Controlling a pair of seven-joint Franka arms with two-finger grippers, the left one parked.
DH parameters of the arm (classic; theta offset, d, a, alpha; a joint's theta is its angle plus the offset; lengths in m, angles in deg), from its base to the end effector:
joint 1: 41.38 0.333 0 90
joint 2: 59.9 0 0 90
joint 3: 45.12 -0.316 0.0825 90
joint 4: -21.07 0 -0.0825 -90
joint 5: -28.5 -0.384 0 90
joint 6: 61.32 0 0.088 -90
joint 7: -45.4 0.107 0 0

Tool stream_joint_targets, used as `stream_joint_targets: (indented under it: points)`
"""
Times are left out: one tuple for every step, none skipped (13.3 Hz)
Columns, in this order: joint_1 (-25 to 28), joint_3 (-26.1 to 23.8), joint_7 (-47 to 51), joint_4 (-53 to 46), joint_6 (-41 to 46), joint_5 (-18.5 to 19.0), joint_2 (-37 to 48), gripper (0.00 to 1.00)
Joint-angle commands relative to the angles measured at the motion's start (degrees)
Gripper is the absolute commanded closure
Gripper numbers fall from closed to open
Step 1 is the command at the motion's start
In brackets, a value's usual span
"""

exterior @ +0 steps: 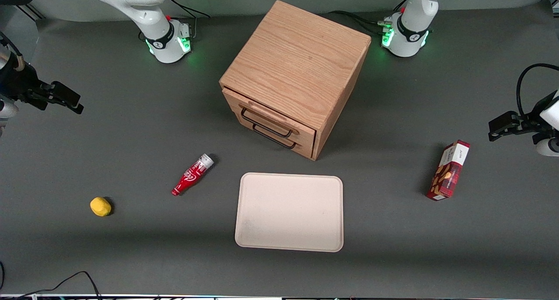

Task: Open upper drawer
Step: 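Move the right gripper down to the upper drawer's black handle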

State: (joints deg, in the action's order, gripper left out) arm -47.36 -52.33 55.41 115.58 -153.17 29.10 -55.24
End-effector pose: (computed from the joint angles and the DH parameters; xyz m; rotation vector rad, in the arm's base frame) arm 0.5321 0.0132 0.6340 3.1147 -0.2392 0.0564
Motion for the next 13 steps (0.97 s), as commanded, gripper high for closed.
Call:
stream_joint_targets:
  points:
    - [0.8, 0.53, 1.76, -1.17, 1.32, 0.81, -0.53, 0.0]
    - [0.8, 0.53, 1.76, -1.26, 1.32, 0.54, -0.7, 0.0]
    - [0.8, 0.45, 1.5, -1.69, 1.32, 0.54, -0.96, 0.0]
    - [0.8, 0.27, 1.41, -2.31, 1.32, 0.54, -1.05, 0.0]
    - [0.97, 0.01, 0.98, -3.71, 1.41, 0.45, -1.84, 0.0]
    - [1.24, -0.43, 0.8, -6.16, 2.19, -0.33, -4.11, 0.0]
    - [2.46, -1.39, 0.97, -9.14, 2.81, -1.99, -6.74, 0.0]
    - [3.34, -1.49, 1.41, -11.87, 3.08, -3.31, -9.12, 0.0]
    - [4.65, -1.58, 1.24, -14.5, 4.12, -3.76, -11.75, 0.0]
    - [6.15, -2.01, 1.32, -17.58, 5.01, -5.33, -14.56, 0.0]
    - [7.9, -2.63, 0.89, -20.74, 5.97, -6.39, -17.03, 0.0]
    - [8.61, -4.98, 0.8, -23.29, 5.98, -6.32, -19.05, 0.0]
    - [8.62, -8.48, 0.8, -24.71, 5.81, -5.97, -20.73, 0.0]
